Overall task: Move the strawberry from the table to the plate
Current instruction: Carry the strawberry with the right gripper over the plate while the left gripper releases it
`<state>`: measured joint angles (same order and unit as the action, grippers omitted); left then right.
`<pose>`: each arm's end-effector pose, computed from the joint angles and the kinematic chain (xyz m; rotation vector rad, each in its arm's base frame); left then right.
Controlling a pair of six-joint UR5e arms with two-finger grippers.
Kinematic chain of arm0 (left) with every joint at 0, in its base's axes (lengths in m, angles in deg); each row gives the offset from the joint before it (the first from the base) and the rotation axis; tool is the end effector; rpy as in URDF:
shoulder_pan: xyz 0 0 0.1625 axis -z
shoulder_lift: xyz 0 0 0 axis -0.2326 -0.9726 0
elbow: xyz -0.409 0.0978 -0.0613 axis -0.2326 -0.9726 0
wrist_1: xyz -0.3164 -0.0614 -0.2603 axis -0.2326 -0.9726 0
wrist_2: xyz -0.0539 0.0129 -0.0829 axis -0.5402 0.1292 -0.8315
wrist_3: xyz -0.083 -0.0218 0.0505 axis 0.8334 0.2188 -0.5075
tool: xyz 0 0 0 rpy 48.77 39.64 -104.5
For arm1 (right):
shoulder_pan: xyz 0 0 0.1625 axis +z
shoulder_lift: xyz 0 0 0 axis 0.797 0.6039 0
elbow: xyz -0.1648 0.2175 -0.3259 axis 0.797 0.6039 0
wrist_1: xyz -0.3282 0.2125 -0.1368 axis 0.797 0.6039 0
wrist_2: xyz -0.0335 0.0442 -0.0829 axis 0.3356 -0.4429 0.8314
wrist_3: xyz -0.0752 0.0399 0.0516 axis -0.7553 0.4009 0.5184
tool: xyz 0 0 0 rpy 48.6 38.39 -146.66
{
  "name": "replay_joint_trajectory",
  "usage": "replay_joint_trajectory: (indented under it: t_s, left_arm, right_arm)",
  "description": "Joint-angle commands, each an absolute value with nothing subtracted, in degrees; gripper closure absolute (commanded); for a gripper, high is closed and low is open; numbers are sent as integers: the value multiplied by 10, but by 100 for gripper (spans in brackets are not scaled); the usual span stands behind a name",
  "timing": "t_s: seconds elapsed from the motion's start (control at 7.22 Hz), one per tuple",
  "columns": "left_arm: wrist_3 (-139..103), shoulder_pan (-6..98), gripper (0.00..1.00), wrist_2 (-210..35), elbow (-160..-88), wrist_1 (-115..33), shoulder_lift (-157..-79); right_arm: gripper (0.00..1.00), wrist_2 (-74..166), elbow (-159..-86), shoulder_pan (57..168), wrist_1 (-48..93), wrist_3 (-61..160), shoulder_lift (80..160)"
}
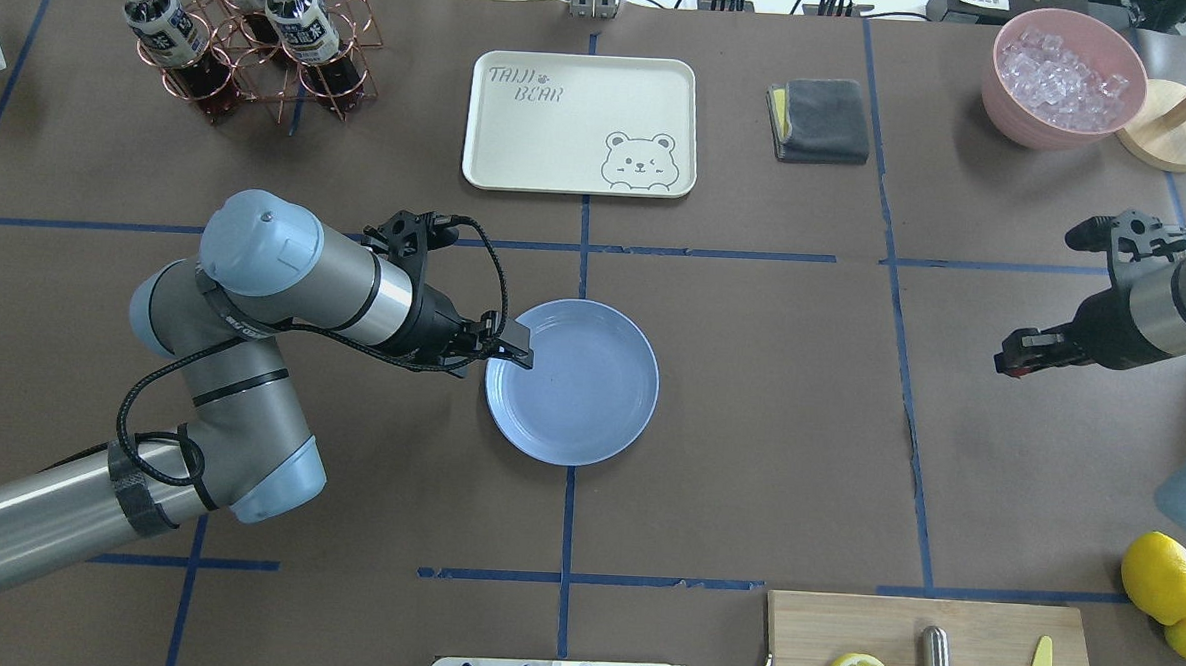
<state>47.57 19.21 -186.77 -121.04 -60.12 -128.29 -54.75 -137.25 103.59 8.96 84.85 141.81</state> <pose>0.5199 -0.4311 0.2771 0.0214 1.3194 0.0044 -0.2520 -0.4318 0.4735 0.1074 -0.9065 -0.0153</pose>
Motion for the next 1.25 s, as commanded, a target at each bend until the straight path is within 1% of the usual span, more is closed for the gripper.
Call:
replay_joint_trajectory:
  t_s: [0.0, 0.14, 0.28, 0.42, 0.69, 0.83, 0.97, 1.11]
  left_arm:
    - [474, 198, 6, -1869, -1221, -601, -1276]
    - [471, 205, 6, -1871, -1234, -601, -1263]
    - [470, 209, 6, -1871, -1247, -602, -1251]
    - [469, 220, 6, -1876, -1273, -604, -1231]
    - [442, 242, 6, -1876, -1338, -605, -1146]
    - [407, 253, 6, -1876, -1368, -607, -1093]
    - [391, 264, 6, -1876, -1376, -636, -1060]
    - [391, 264, 6, -1876, -1370, -658, -1053]
  right_arm:
    - [100, -508, -1399, 956, 133, 1021, 1313]
    - [100, -446, -1395, 889, 157, 1107, 1258]
    - [100, -406, -1393, 850, 228, 1136, 1191]
    - [100, -370, -1372, 819, 287, 1175, 1121]
    - [100, -322, -1263, 781, 285, 1276, 1005]
    - [100, -296, -1219, 763, 285, 1294, 969]
    - [100, -278, -1196, 750, 285, 1294, 964]
    - [100, -273, -1189, 749, 284, 1294, 963]
